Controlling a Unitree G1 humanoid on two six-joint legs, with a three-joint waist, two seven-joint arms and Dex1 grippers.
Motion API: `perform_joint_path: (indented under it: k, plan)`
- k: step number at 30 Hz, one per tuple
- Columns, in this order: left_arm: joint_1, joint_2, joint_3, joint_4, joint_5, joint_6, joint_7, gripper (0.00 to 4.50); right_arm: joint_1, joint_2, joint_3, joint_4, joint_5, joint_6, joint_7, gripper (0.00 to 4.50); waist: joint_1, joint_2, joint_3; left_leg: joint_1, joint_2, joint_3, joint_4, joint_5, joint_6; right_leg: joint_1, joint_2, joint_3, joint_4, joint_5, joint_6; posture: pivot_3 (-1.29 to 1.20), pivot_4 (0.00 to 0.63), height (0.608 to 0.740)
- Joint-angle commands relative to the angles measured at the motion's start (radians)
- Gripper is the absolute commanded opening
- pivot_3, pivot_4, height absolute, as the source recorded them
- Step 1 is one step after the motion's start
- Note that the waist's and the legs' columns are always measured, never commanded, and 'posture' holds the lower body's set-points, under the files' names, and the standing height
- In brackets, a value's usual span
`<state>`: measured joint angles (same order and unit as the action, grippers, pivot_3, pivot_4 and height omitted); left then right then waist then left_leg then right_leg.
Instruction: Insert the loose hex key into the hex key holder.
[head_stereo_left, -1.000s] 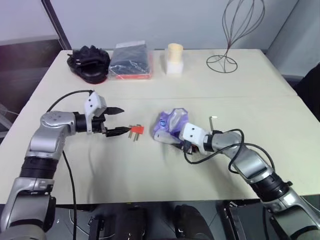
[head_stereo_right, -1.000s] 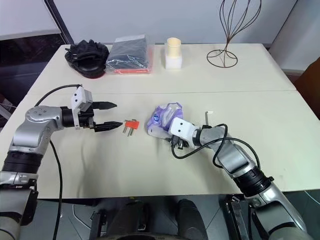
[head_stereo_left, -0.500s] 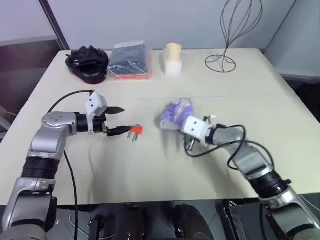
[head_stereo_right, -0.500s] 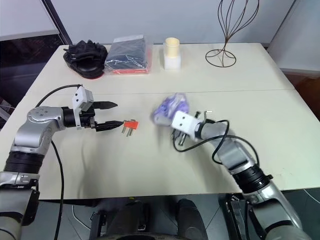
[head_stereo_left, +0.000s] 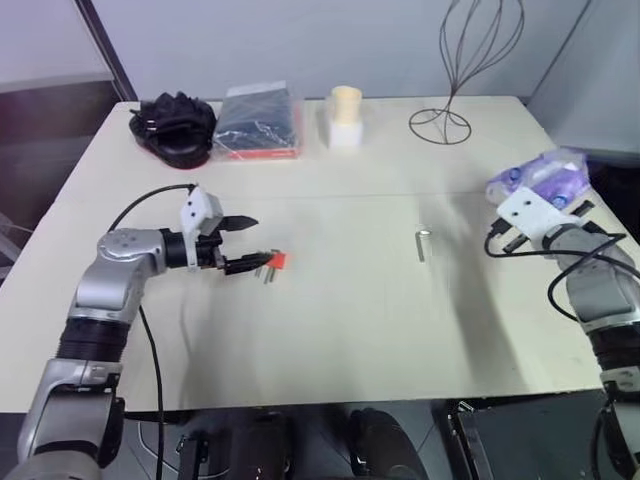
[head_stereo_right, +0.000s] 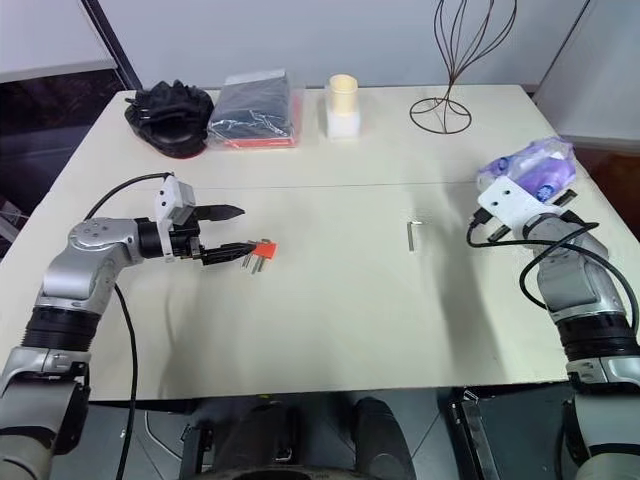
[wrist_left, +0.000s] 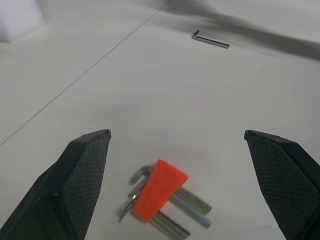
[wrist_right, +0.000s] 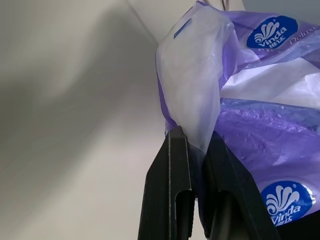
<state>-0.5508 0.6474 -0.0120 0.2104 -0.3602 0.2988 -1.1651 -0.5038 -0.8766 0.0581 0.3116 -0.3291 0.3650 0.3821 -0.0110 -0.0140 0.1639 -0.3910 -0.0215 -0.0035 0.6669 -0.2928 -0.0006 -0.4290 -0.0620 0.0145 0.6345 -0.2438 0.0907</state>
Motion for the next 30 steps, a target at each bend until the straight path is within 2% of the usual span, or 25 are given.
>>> perform_joint_path:
  k: [1,4,7,8,11,15,21,24,26,30]
  plan:
    - [0.007,0.001,0.023,-0.05,-0.016,0.002,0.009,4.5,-0.012,-0.002,-0.008,-0.011,-0.031,0.028,-0.023,0.04,-0.006,0.0,0.0,0.0,0.0,0.0,0.0,0.0,0.0,0.0,0.0,0.0,0.0,0.0,0.0,0.0,0.15,0.74]
    - [0.022,0.006,0.033,-0.072,-0.024,0.015,0.02,4.5,-0.006,0.007,-0.017,-0.003,-0.026,0.06,-0.019,1.08,-0.006,0.0,0.0,0.0,0.0,0.0,0.0,0.0,0.0,0.0,0.0,0.0,0.0,0.0,0.0,0.0,0.15,0.74]
    - [0.025,0.011,0.037,-0.08,-0.026,0.024,0.026,4.5,-0.01,0.004,-0.014,0.002,-0.028,0.067,-0.012,2.55,-0.004,0.0,0.0,0.0,0.0,0.0,0.0,0.0,0.0,0.0,0.0,0.0,0.0,0.0,0.0,0.0,0.15,0.74]
    - [0.026,0.012,0.038,-0.082,-0.027,0.026,0.027,4.5,-0.011,0.001,-0.01,0.005,-0.033,0.068,-0.012,3.19,-0.003,0.0,0.0,0.0,0.0,0.0,0.0,0.0,0.0,0.0,0.0,0.0,0.0,0.0,0.0,0.0,0.15,0.74]
    - [0.024,0.014,0.039,-0.083,-0.029,0.03,0.029,4.5,-0.018,-0.006,-0.003,0.015,-0.046,0.065,-0.018,4.49,0.0,0.0,0.0,0.0,0.0,0.0,0.0,0.0,0.0,0.0,0.0,0.0,0.0,0.0,0.0,0.0,0.15,0.74]
    - [0.023,0.019,0.041,-0.084,-0.031,0.034,0.035,4.5,-0.016,-0.03,0.002,-0.022,-0.057,0.068,0.017,4.49,-0.002,0.0,0.0,0.0,0.0,0.0,0.0,0.0,0.0,0.0,0.0,0.0,0.0,0.0,0.0,0.0,0.15,0.74]
    - [0.014,0.046,0.061,-0.059,-0.03,0.033,0.037,4.5,-0.016,-0.059,-0.084,-0.32,0.063,0.1,0.193,4.49,-0.006,0.001,0.0,0.0,0.001,0.0,0.0,0.0,0.0,0.0,0.001,0.0,0.0,0.0,0.0,0.0,0.15,0.74]
    - [-0.029,0.062,0.082,-0.002,-0.023,0.026,0.044,4.5,-0.042,-0.014,-0.148,-0.462,0.236,0.208,0.32,4.49,-0.002,0.001,0.0,0.0,0.001,0.0,0.0,0.0,0.0,0.0,0.001,0.0,0.0,0.0,0.0,0.0,0.15,0.74]
    - [-0.058,0.077,0.09,0.036,-0.021,0.022,0.04,4.5,-0.088,0.058,-0.19,-0.533,0.372,0.308,0.362,4.49,-0.001,0.001,0.0,0.0,0.001,-0.001,0.001,0.0,0.0,0.0,0.001,-0.001,0.0,0.0,0.0,0.0,0.15,0.74]
    - [-0.069,0.135,0.082,0.079,-0.01,0.009,-0.02,4.5,-0.12,0.183,-0.141,-0.624,0.534,0.368,0.425,4.49,-0.003,0.001,0.0,0.0,0.001,-0.001,0.0,0.0,0.0,0.0,0.001,-0.001,0.0,0.0,0.0,0.0,0.15,0.74]
